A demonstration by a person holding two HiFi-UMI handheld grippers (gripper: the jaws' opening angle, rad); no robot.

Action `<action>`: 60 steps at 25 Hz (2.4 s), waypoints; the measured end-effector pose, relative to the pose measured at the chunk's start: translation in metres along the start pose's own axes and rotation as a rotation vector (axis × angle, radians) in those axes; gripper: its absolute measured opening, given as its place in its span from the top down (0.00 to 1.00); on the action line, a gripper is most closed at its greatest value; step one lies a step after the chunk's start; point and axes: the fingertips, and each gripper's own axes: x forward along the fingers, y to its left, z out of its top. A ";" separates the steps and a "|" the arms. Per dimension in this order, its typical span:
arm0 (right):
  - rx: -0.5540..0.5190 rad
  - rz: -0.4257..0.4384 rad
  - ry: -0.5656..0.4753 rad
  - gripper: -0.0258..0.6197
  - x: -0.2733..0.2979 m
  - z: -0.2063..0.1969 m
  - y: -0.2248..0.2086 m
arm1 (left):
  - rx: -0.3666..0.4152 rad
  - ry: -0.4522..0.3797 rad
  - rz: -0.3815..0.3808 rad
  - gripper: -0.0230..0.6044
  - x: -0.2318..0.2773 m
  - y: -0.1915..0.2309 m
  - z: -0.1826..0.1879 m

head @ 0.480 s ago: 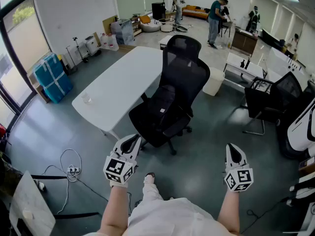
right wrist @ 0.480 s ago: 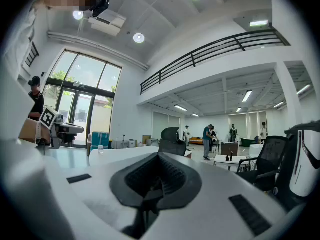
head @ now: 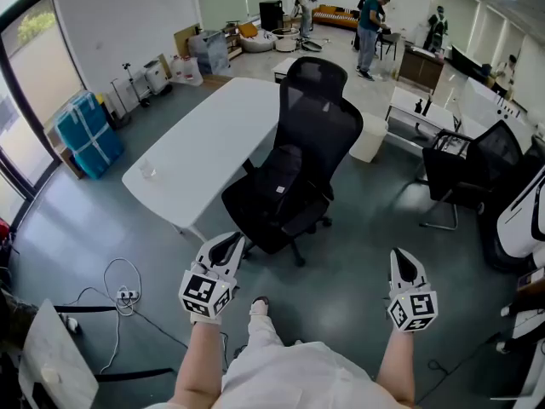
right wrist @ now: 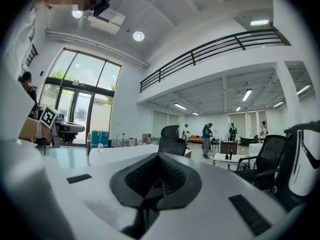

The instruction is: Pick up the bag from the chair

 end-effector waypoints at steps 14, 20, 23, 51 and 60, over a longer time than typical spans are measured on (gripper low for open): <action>0.003 0.024 -0.003 0.93 0.052 0.005 0.021 | -0.039 0.010 0.004 0.89 0.016 0.049 -0.018; -0.032 0.034 0.015 0.93 0.102 0.008 0.037 | -0.060 0.024 -0.002 0.89 0.040 0.092 -0.026; -0.035 0.033 0.028 0.93 0.133 0.008 0.042 | -0.065 0.029 -0.014 0.89 0.059 0.115 -0.028; -0.094 0.046 0.154 0.93 0.332 -0.005 0.075 | -0.131 0.030 -0.114 0.89 0.200 0.254 -0.059; -0.096 0.109 0.155 0.93 0.407 -0.022 0.030 | -0.145 0.066 -0.058 0.89 0.273 0.258 -0.067</action>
